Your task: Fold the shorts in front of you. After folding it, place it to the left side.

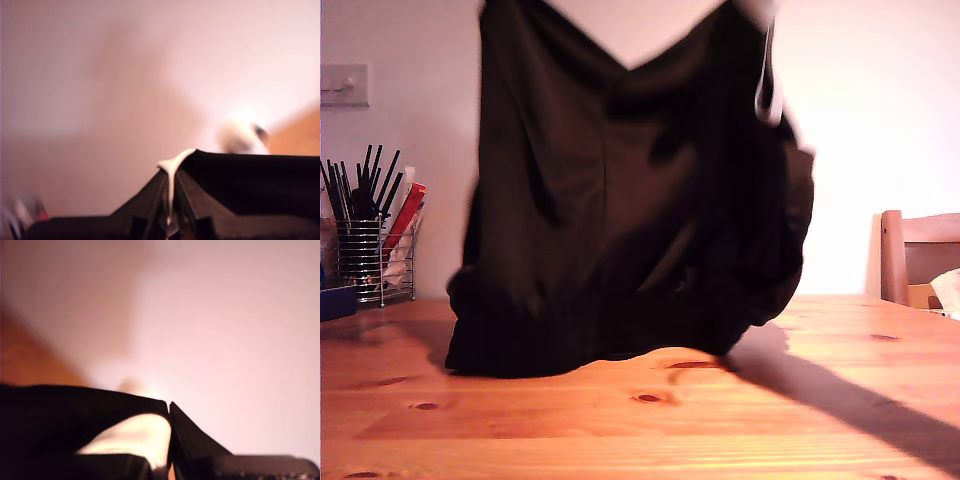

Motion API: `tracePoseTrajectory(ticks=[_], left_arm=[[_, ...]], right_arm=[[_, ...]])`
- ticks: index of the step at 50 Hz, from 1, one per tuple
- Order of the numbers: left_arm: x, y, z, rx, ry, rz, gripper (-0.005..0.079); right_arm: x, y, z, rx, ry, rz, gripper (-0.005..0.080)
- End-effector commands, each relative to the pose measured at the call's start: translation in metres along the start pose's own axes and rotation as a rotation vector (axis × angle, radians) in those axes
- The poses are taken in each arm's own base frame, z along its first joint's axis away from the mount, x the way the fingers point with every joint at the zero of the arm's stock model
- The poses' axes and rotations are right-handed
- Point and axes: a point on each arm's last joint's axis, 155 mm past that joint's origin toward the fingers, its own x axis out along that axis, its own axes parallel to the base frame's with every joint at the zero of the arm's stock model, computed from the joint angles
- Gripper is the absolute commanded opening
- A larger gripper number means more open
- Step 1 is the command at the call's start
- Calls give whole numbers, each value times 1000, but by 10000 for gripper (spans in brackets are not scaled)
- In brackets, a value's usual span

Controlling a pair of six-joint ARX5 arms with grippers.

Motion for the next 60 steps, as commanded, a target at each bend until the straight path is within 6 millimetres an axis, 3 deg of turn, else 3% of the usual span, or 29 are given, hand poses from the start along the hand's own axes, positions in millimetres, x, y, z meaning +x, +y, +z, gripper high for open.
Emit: tracePoseTrajectory(ticks=[1,9,15,18,23,32,38,51,60], left_arm=[[-11,9,30,15,-103,31,-20],[-17,21,62,30,-238,62,-20],[-18,25,63,40,-248,63,-20],[-16,20,56,39,-222,40,-20],[-10,8,27,24,-109,-20,-20],[7,-19,-47,-20,145,-135,-19],[7,-35,-80,-48,262,-205,-19],[-18,-63,-142,-107,527,-323,-20],[-21,-69,-165,-136,604,-360,-20]], right_arm=[[-14,-23,33,35,-109,-77,-13],[-26,-50,71,79,-262,-179,-13],[-28,-52,74,100,-269,-177,-13],[-24,-45,65,110,-233,-150,-13],[-17,-24,39,128,-127,-62,-13],[-7,30,-18,182,83,145,-13],[-12,64,-53,194,222,277,-13],[-39,106,-88,207,382,473,-13],[-48,128,-113,236,458,565,-13]])
